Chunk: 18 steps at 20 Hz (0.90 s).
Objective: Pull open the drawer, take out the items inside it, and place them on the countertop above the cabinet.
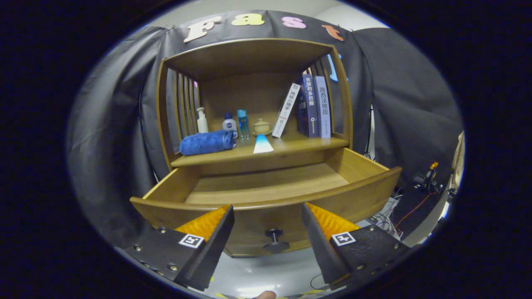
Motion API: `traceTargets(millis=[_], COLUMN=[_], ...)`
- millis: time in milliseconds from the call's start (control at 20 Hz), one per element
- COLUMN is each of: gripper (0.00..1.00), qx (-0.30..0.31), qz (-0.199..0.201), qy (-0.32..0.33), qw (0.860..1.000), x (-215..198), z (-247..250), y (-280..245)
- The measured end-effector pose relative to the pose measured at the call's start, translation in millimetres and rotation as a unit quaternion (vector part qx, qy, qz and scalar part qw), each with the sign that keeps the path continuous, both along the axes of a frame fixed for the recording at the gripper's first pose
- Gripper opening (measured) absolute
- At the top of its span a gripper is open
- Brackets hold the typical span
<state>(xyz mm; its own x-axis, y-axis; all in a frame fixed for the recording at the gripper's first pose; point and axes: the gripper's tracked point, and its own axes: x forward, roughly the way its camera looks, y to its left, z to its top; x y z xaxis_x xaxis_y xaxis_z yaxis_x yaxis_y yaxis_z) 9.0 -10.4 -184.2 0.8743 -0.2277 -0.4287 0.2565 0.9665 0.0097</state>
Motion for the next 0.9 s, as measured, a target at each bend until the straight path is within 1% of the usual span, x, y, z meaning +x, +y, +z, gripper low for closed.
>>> traceTargets(millis=[200,300,450,900], gripper=[0.96,0.96,0.96,0.96], qx=[0.014,0.006,0.022,0.024], qz=[0.030,0.032,0.030,0.039], qy=[0.010,0.013,0.003,0.005], qw=[0.999,0.999,0.999,0.999], x=[4.9,6.2,4.8,16.4], z=[-18.6,-24.4,-28.7,-28.8], y=[13.3,10.0,9.8,2.0])
